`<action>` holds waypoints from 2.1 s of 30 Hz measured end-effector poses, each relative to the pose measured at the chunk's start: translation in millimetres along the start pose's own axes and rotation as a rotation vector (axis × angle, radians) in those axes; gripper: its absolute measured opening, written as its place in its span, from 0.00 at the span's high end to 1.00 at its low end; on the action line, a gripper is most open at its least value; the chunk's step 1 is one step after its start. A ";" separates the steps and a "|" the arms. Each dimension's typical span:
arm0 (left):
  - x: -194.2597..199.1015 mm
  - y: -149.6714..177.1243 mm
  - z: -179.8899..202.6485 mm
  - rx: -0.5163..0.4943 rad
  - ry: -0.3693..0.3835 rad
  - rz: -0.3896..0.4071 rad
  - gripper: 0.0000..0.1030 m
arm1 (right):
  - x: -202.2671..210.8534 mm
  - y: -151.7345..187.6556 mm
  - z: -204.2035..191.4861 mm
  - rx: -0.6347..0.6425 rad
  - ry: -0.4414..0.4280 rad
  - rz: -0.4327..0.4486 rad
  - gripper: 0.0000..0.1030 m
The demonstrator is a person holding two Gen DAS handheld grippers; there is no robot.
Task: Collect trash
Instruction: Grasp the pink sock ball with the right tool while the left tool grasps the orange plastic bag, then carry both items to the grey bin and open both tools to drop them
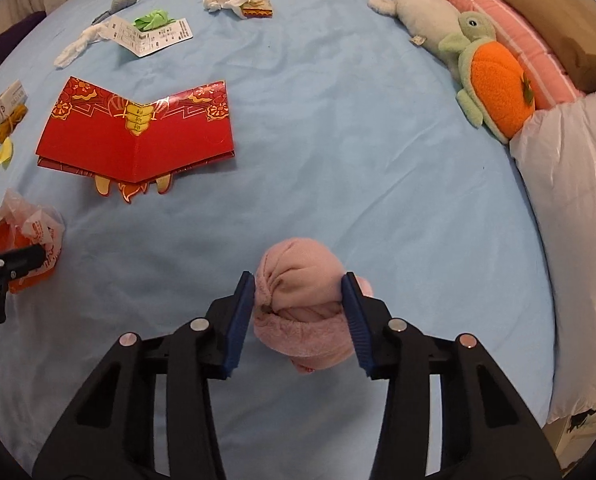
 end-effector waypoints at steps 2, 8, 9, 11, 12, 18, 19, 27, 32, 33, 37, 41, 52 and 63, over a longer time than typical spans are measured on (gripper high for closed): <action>6.7 -1.6 0.3 0.004 0.023 0.012 0.58 | 3.9 -1.9 1.7 -0.017 -0.017 0.008 0.77; 19.5 -0.2 -2.9 0.018 0.044 0.006 0.70 | 20.6 -7.9 2.5 -0.055 -0.074 0.005 0.79; 25.8 0.1 -3.6 0.021 0.043 0.014 0.71 | 26.3 -10.3 1.3 -0.052 -0.078 0.009 0.79; 39.8 1.6 -5.8 0.033 0.041 0.024 0.71 | 39.5 -14.8 -2.3 -0.042 -0.088 0.017 0.79; 44.6 1.1 -9.2 0.043 0.043 0.027 0.71 | 47.3 -17.0 -4.8 -0.035 -0.095 0.022 0.79; 102.3 -0.5 -25.2 0.099 0.016 0.062 0.71 | 108.6 -38.9 -31.6 0.020 -0.145 0.057 0.79; 116.4 2.1 -32.4 0.115 0.007 0.070 0.71 | 121.1 -44.5 -38.7 0.031 -0.155 0.065 0.79; 236.8 44.6 -114.4 0.244 -0.069 0.134 0.70 | 240.5 -85.9 -127.6 0.130 -0.243 0.156 0.79; 313.6 86.3 -174.7 0.334 -0.129 0.164 0.70 | 311.6 -101.3 -202.0 0.200 -0.312 0.206 0.79; 326.7 94.1 -184.8 0.351 -0.142 0.170 0.70 | 324.8 -103.3 -217.8 0.215 -0.332 0.218 0.79; 377.7 127.5 -227.4 0.444 -0.205 0.200 0.70 | 373.1 -111.9 -281.7 0.307 -0.417 0.260 0.79; 424.2 162.2 -266.3 0.570 -0.284 0.241 0.70 | 417.1 -118.5 -345.0 0.436 -0.513 0.305 0.79; 525.1 274.0 -385.3 0.867 -0.488 0.312 0.70 | 501.6 -140.5 -507.4 0.703 -0.714 0.403 0.79; 569.1 344.7 -602.3 0.878 -0.556 0.347 0.69 | 551.1 -164.0 -757.9 0.731 -0.778 0.444 0.79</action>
Point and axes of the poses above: each gripper's, at about its wrist camera, not at the fingertips, and x roughly against the way its jaws point, z to its right, y to its underside, the point moved 5 cm from there along -x, roughly the way its jaws point, and after that the axes turned 5 degrees about z, right-handed, at the moved point
